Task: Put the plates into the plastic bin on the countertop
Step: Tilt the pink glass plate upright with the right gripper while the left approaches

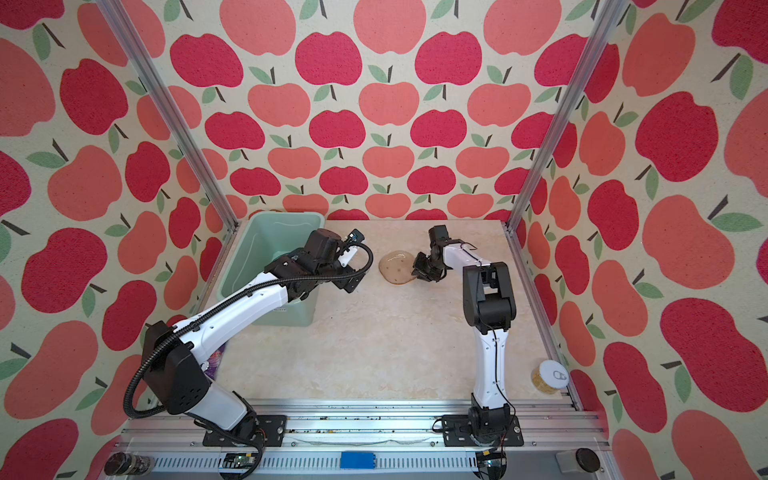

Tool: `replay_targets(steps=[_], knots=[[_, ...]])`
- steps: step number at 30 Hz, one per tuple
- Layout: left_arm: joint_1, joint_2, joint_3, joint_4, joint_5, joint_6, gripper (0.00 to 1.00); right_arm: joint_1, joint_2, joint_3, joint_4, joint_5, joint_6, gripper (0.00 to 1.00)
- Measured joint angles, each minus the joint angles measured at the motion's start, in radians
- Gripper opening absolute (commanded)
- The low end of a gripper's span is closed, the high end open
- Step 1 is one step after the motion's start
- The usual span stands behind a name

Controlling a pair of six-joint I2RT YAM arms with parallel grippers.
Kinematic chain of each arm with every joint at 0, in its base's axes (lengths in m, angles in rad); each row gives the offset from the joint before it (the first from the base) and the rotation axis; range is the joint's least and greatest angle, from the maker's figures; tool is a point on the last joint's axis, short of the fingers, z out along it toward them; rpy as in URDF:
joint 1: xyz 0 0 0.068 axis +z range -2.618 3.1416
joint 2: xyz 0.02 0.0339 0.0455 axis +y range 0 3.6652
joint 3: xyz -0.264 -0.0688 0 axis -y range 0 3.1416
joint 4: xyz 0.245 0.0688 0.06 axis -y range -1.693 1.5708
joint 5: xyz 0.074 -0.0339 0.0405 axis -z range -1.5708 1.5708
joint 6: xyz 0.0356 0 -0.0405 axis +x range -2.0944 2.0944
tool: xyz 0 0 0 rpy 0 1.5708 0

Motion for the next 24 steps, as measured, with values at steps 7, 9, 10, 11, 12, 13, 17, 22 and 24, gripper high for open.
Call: replay_targets(steps=[7, 9, 10, 11, 12, 13, 17, 22, 24], knots=[[0.028, 0.004, 0.0, 0.007, -0.02, -0.059, 0.99, 0.0, -0.01, -0.038, 0.064, -0.012, 0.01, 0.0], [0.037, 0.004, 0.0, 0.007, -0.025, -0.082, 0.99, 0.0, -0.021, -0.052, 0.075, -0.012, 0.01, 0.0], [0.042, 0.004, 0.0, 0.006, -0.026, -0.097, 0.99, 0.0, -0.028, -0.061, 0.08, -0.013, 0.01, 0.0], [0.047, 0.004, 0.0, 0.006, -0.026, -0.105, 0.99, 0.0, -0.035, -0.072, 0.087, -0.012, 0.01, 0.0], [0.05, 0.004, 0.0, 0.006, -0.029, -0.113, 0.99, 0.0, -0.044, -0.085, 0.094, -0.012, 0.01, 0.0], [0.053, 0.004, 0.0, 0.006, -0.029, -0.121, 0.99, 0.0, -0.053, -0.099, 0.098, -0.012, 0.008, 0.0], [0.064, 0.004, 0.008, -0.001, -0.024, -0.143, 0.99, 0.0, -0.118, -0.163, 0.102, -0.012, -0.001, 0.0], [0.098, -0.013, 0.031, -0.019, 0.06, -0.183, 0.99, 0.0, -0.295, -0.251, 0.093, -0.012, -0.019, 0.0], [0.127, -0.038, 0.034, -0.032, 0.113, -0.212, 1.0, 0.002, -0.383, -0.273, 0.087, -0.014, -0.032, 0.0]])
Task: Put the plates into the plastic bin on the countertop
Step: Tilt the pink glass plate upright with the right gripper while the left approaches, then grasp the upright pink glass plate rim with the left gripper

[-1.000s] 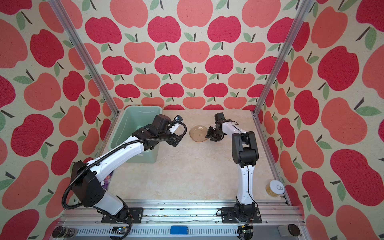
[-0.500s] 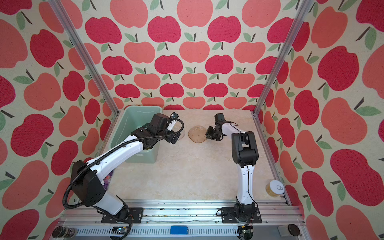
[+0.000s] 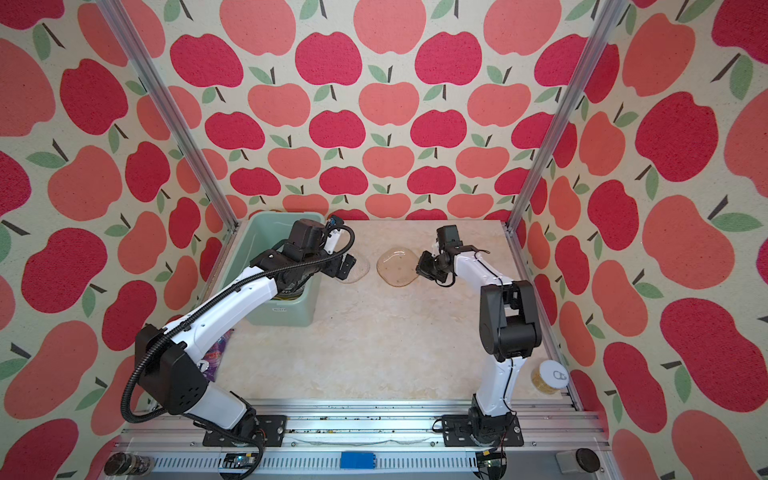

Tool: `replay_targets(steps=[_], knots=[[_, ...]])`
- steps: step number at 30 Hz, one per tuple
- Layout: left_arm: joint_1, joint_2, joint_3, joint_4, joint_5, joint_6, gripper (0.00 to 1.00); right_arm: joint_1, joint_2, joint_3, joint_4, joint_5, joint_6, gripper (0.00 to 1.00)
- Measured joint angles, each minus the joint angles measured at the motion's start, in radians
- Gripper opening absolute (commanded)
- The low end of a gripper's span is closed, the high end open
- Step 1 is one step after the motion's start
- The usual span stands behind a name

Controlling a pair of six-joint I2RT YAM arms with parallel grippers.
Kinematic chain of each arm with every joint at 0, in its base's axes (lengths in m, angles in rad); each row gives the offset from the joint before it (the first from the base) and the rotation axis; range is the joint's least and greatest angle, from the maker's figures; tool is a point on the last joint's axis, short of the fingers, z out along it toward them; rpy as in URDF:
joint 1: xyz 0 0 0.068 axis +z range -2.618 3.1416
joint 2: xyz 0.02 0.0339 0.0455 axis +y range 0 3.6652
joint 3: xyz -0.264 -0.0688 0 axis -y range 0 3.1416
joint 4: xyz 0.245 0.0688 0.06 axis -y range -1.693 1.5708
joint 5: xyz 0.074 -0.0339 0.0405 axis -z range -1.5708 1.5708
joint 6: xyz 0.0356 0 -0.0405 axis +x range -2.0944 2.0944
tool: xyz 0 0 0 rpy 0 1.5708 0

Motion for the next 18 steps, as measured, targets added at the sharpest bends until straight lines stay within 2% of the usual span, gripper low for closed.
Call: replay_targets(steps=[5, 8, 12, 18], knots=[[0.081, -0.071, 0.049, -0.065, 0.143, -0.092, 0.99, 0.029, -0.207, -0.013, -0.043, -0.01, -0.052, 0.0], [0.094, -0.093, 0.121, -0.122, 0.21, -0.129, 0.99, 0.061, -0.305, -0.013, -0.079, -0.021, -0.084, 0.0], [0.1, -0.116, 0.194, -0.195, 0.334, -0.207, 0.89, 0.104, -0.384, 0.008, -0.145, -0.042, -0.108, 0.0], [0.13, -0.092, 0.276, -0.329, 0.496, -0.323, 0.72, 0.168, -0.413, 0.081, -0.208, -0.055, -0.119, 0.0]])
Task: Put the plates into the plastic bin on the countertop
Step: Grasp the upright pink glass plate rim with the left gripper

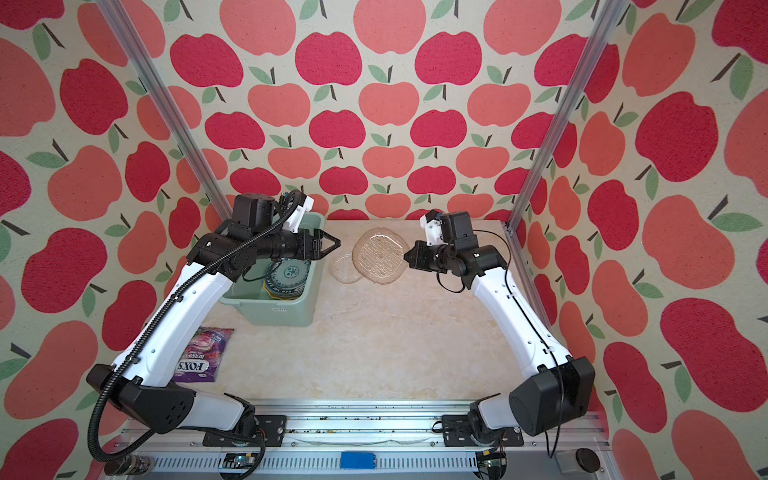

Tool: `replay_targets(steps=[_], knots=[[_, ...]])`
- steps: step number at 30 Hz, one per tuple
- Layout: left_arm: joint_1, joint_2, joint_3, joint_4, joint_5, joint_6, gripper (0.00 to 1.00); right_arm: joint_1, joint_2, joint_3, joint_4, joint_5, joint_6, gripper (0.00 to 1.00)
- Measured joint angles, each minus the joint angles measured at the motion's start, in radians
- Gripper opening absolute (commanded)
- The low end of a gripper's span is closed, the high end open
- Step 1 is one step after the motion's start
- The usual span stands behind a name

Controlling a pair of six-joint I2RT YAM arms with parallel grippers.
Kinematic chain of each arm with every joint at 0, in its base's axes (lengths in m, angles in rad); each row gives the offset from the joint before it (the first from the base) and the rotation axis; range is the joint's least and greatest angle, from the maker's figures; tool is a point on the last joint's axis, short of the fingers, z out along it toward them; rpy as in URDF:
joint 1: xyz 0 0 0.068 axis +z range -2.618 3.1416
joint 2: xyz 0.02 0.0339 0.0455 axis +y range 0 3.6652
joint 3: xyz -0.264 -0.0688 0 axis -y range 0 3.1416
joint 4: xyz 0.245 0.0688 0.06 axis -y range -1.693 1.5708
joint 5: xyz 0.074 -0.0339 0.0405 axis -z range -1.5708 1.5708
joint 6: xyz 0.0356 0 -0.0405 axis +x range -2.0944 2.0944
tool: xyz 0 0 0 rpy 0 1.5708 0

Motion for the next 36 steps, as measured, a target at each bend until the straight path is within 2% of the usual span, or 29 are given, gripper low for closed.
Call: replay_targets(steps=[3, 8, 11, 17, 21, 29, 35, 36], knots=[[-0.003, 0.023, 0.014, -0.052, 0.037, -0.032, 0.64, 0.025, -0.001, 0.023, -0.011, -0.022, 0.001, 0.0], [-0.014, 0.074, 0.057, -0.106, 0.053, -0.044, 0.64, 0.055, 0.0, 0.043, -0.02, -0.051, 0.003, 0.0], [-0.027, 0.09, 0.084, -0.127, 0.05, -0.044, 0.6, 0.073, 0.0, 0.051, -0.027, -0.062, 0.003, 0.0], [-0.084, 0.122, 0.144, -0.165, 0.009, -0.014, 0.44, 0.083, 0.0, 0.055, -0.03, -0.078, 0.004, 0.0], [-0.117, 0.129, 0.145, -0.185, -0.044, 0.008, 0.29, 0.083, 0.0, 0.055, -0.031, -0.08, 0.008, 0.0], [-0.14, 0.128, 0.148, -0.196, -0.126, 0.027, 0.05, 0.083, 0.0, 0.055, -0.034, -0.083, 0.012, 0.0], [-0.142, 0.128, 0.149, -0.195, -0.144, 0.033, 0.0, 0.083, 0.0, 0.055, -0.034, -0.078, 0.012, 0.0], [-0.143, 0.127, 0.149, -0.195, -0.148, 0.033, 0.0, 0.083, 0.0, 0.055, -0.034, -0.079, 0.012, 0.05]])
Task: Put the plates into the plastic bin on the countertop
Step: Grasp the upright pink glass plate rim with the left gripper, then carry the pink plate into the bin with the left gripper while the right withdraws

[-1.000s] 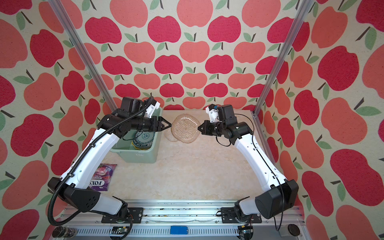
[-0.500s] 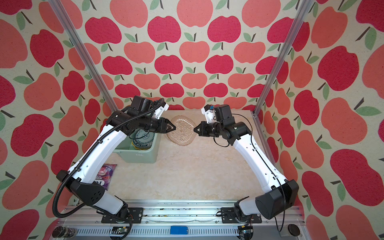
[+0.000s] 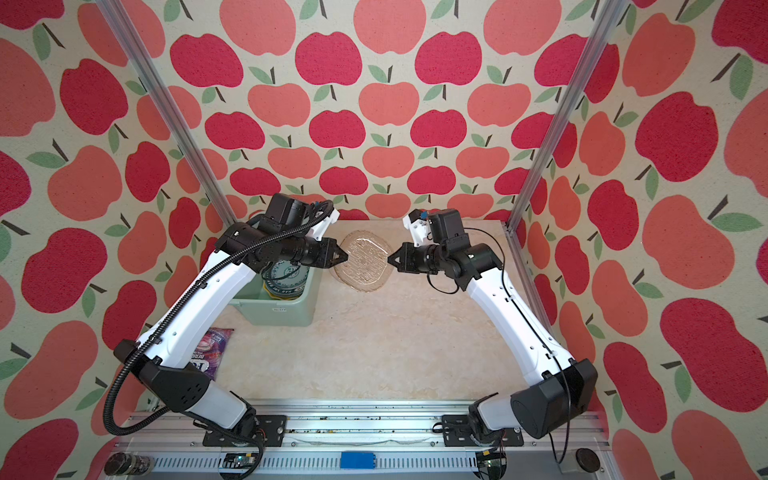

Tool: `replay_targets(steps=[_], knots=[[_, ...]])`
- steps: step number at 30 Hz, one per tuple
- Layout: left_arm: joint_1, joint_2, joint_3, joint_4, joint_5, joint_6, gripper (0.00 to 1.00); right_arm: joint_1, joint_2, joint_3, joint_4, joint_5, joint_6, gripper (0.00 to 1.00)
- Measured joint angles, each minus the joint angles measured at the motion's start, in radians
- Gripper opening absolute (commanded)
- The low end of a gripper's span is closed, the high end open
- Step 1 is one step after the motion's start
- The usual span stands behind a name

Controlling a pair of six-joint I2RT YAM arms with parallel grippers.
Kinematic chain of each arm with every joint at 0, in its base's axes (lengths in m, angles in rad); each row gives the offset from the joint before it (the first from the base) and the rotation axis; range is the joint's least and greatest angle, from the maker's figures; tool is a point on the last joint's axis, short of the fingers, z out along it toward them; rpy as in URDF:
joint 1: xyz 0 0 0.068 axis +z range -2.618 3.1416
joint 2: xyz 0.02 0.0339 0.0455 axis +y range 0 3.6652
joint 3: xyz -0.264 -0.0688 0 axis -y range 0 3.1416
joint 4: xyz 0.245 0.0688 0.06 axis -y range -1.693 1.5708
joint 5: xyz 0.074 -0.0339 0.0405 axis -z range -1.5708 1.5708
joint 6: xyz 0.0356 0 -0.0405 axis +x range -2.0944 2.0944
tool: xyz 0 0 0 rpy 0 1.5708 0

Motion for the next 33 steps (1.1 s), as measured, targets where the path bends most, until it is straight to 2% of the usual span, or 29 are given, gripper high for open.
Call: replay_targets(steps=[2, 5, 9, 14, 22, 26, 33], knots=[[-0.001, -0.002, 0.0, 0.002, -0.006, 0.0, 0.0, 0.0, 0.0, 0.0, 0.0, 0.0, 0.002, 0.13], [0.004, -0.018, -0.021, 0.017, -0.034, -0.008, 0.0, 0.0, 0.0, 0.0, 0.0, 0.0, 0.016, 0.36], [0.043, -0.064, -0.095, 0.051, -0.081, -0.048, 0.0, -0.001, 0.0, 0.016, 0.0, -0.001, 0.029, 0.48], [0.145, -0.173, -0.224, 0.117, -0.16, -0.169, 0.0, -0.023, 0.0, 0.068, 0.002, -0.012, 0.033, 0.48], [0.365, -0.432, -0.486, 0.185, -0.385, -0.538, 0.0, -0.045, 0.0, 0.077, 0.019, -0.036, 0.055, 0.48], [0.412, -0.428, -0.538, 0.204, -0.435, -0.697, 0.0, -0.044, 0.01, 0.079, 0.025, -0.053, 0.06, 0.48], [0.437, -0.28, -0.532, 0.208, -0.485, -0.93, 0.0, -0.045, 0.04, 0.086, 0.031, -0.064, 0.06, 0.48]])
